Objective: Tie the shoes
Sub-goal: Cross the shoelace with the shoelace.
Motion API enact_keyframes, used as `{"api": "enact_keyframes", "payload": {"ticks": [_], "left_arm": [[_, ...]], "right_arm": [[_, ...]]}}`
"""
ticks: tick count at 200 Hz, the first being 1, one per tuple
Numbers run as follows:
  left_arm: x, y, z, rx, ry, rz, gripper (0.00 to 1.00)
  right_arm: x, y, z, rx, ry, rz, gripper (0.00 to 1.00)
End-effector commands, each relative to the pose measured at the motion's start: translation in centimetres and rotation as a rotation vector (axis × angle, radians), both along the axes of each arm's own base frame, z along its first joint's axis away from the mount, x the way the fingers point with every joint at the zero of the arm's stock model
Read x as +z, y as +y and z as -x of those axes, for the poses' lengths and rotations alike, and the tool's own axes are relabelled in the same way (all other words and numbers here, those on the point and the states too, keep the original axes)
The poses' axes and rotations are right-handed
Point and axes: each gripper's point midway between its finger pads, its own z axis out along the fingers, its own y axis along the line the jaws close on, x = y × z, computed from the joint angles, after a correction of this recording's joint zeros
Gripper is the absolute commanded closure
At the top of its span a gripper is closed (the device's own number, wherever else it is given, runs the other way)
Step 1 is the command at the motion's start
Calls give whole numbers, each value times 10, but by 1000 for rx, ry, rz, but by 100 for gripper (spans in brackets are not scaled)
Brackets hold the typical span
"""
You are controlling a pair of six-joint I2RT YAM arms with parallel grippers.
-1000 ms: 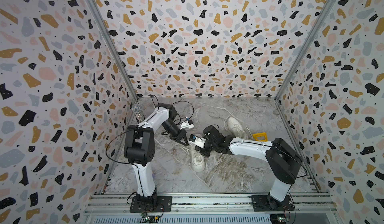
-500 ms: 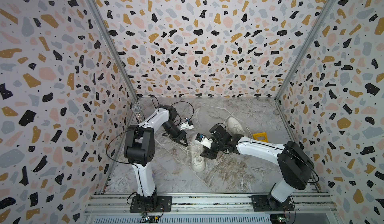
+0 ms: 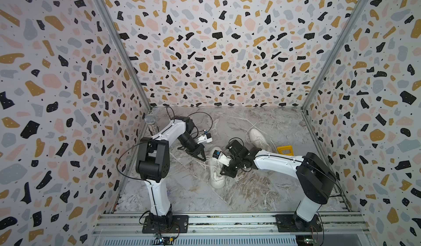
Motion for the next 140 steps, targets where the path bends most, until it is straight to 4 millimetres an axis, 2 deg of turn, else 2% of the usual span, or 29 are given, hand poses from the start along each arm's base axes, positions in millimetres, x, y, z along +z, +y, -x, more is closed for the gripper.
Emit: {"api": "enact_keyframes", "payload": {"ticks": [1, 25, 60, 86, 113, 140], "left_arm": [[13, -5, 9, -27, -16, 55, 100], [14, -10, 13, -45, -10, 73, 100], [12, -11, 13, -52, -7, 65, 100], [16, -12, 10, -46, -21, 66, 100], [16, -10, 9, -47, -26, 54, 100], [21, -12, 8, -54, -52, 73, 100]], "right_arm": [[-6, -40, -25, -73, -86, 148, 80], [0, -51, -33, -81, -120, 149, 84], [19, -38, -34, -53, -143, 76, 89], [24, -36, -41, -52, -156, 91, 95], [32, -34, -36, -9, -166, 62, 86], [62, -21, -18, 127, -190, -60, 73]]}}
